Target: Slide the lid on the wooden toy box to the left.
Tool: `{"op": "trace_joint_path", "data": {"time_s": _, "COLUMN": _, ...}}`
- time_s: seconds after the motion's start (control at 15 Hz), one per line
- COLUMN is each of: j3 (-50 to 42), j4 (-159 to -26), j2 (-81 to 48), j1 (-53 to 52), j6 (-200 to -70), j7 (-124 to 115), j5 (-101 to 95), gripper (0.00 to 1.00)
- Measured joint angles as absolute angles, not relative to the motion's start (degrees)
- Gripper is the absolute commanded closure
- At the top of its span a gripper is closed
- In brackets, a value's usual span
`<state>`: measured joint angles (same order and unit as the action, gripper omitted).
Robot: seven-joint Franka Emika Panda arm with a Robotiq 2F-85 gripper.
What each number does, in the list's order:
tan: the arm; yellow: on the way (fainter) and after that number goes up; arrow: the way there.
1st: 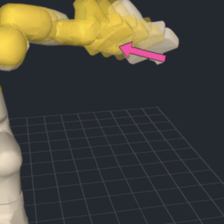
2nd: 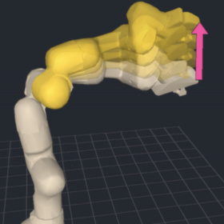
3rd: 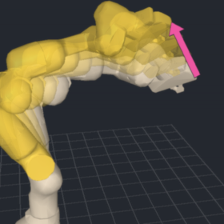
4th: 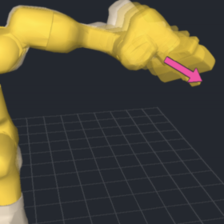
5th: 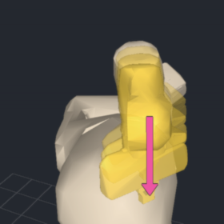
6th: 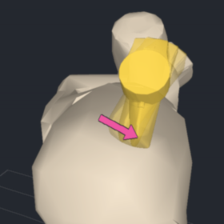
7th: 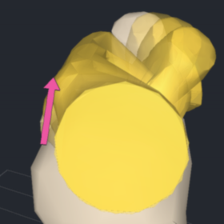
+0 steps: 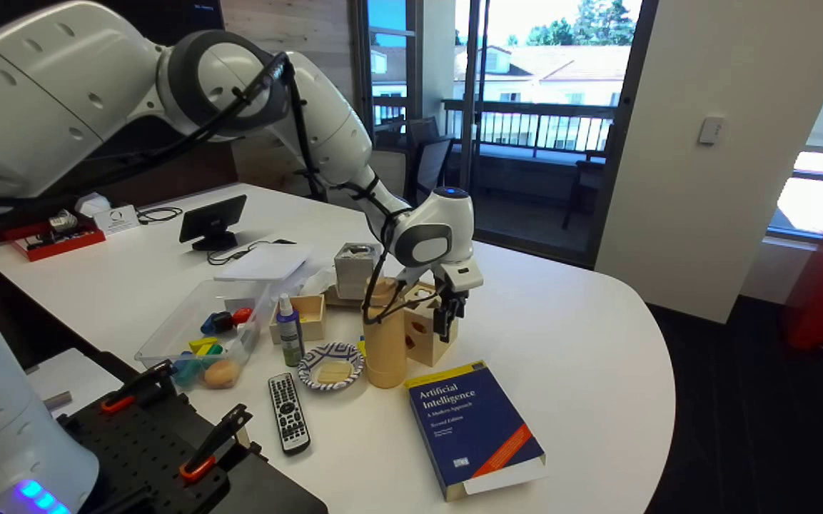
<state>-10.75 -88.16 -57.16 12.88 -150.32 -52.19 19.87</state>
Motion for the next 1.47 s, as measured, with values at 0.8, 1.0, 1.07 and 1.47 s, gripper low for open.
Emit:
{"op": "trace_joint_path", "data": {"time_s": 0.8, "j3": -9.81, "j4": -87.70, "j2": -52.92, "j1": 13.76, "j6": -150.35, "j7": -52.18, "j5": 21.48, "gripper": 0.00}}
{"op": "trace_joint_path", "data": {"time_s": 1.0, "j3": -9.81, "j4": -88.00, "j2": -46.82, "j1": 13.85, "j6": -148.75, "j7": -52.14, "j5": 21.62, "gripper": 0.00}}
{"op": "trace_joint_path", "data": {"time_s": 1.07, "j3": -9.45, "j4": -88.34, "j2": -44.32, "j1": 13.81, "j6": -147.12, "j7": -51.91, "j5": 21.62, "gripper": 0.00}}
{"op": "trace_joint_path", "data": {"time_s": 1.47, "j3": -6.92, "j4": -95.83, "j2": -28.08, "j1": 10.20, "j6": -134.94, "j7": -46.39, "j5": 19.66, "gripper": 0.00}}
